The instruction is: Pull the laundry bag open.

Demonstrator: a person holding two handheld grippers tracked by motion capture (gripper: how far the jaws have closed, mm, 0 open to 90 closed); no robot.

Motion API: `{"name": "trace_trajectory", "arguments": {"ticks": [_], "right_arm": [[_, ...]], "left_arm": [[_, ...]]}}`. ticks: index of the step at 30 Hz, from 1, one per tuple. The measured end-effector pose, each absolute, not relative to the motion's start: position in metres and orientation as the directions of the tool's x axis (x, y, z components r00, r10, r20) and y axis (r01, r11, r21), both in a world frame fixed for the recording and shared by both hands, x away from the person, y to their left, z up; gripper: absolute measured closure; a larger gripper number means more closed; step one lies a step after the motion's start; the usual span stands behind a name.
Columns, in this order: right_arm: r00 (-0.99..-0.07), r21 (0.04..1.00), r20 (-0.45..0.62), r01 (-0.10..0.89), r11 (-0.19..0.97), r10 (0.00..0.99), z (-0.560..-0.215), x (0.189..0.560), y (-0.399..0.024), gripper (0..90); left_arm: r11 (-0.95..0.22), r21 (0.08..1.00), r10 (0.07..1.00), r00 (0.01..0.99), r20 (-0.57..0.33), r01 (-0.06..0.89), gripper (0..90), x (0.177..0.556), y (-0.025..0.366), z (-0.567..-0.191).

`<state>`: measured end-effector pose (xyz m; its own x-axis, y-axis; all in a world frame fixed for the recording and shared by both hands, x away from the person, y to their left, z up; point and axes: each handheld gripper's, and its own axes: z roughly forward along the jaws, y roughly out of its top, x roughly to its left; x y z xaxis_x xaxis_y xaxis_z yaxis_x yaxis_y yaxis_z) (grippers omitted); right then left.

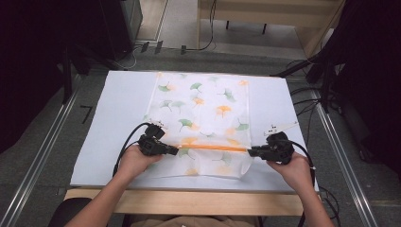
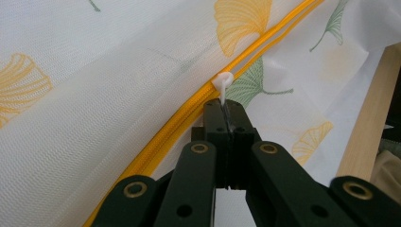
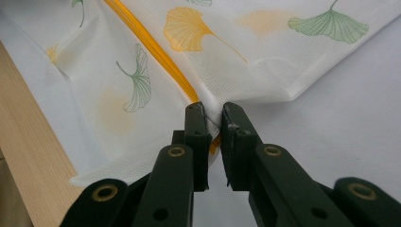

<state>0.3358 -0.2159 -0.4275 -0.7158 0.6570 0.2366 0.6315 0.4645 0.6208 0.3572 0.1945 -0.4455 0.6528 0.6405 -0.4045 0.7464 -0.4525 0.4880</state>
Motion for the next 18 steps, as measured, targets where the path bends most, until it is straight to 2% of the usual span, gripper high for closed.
{"name": "trace_trajectory", "arguments": {"ticks": [18], "right_arm": [[-0.712, 0.614, 0.244, 0.639, 0.463, 0.659, -0.4280, 0.3369, -0.2164, 83.6]], "left_arm": [[-0.462, 0.477, 0.647, 0.652, -0.396, 0.748, 90.0, 0.3570, 0.1979, -0.4458]]}}
